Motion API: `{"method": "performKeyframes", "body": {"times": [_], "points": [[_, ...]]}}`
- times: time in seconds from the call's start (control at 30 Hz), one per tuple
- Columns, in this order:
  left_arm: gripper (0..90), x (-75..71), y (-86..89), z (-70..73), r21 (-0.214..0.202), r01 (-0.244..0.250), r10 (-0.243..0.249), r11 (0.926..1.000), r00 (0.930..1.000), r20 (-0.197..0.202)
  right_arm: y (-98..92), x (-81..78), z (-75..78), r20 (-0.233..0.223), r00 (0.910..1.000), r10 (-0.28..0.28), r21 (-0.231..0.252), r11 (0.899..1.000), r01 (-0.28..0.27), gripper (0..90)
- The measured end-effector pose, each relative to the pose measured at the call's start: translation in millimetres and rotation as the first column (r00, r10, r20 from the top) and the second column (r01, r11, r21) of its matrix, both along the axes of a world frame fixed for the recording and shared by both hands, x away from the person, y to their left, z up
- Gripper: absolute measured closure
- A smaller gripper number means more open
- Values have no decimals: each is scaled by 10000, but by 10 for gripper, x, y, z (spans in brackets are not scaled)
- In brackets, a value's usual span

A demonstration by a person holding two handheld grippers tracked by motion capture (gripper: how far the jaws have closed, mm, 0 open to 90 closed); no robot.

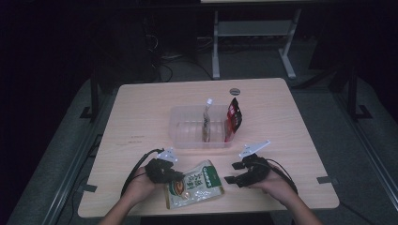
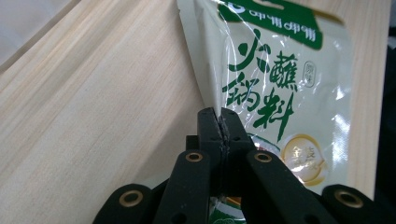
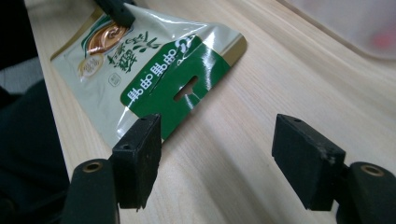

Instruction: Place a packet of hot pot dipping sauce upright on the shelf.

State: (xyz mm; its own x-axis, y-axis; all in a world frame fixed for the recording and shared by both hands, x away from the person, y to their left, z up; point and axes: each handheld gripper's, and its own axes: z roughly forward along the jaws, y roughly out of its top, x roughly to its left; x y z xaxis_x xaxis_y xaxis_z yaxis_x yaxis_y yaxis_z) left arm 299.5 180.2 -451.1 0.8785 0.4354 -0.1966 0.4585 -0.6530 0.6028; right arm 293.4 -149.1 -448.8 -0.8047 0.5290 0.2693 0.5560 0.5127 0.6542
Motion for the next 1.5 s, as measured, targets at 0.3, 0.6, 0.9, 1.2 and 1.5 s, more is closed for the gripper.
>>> {"method": "performKeyframes", "body": {"times": [0.3, 0.6, 0.9, 1.2, 1.5], "points": [[899, -14, 41, 102, -678, -284, 299, 9973, 9993, 209, -63, 25, -9, -723, 9974, 26, 716, 9974, 26, 163], [900, -60, 81, 231, -1233, -250, 334, 9921, 9972, 665, 5, 66, 26, -868, 9927, 834, 1495, 9863, -698, 168], [900, -97, 119, 324, -1772, -84, 256, 9841, 9952, 947, 121, 202, 27, -746, 9930, 919, 1746, 9816, -777, 169], [900, -116, 171, 399, -2197, -133, 392, 9755, 9927, 1137, 352, 387, 53, -778, 9876, 1363, 2232, 9679, -1160, 197], [899, -124, 171, 435, -2501, 45, 280, 9682, 9916, 1262, 488, 444, 9, -943, 9758, 1974, 2661, 9495, -1664, 300]]}}
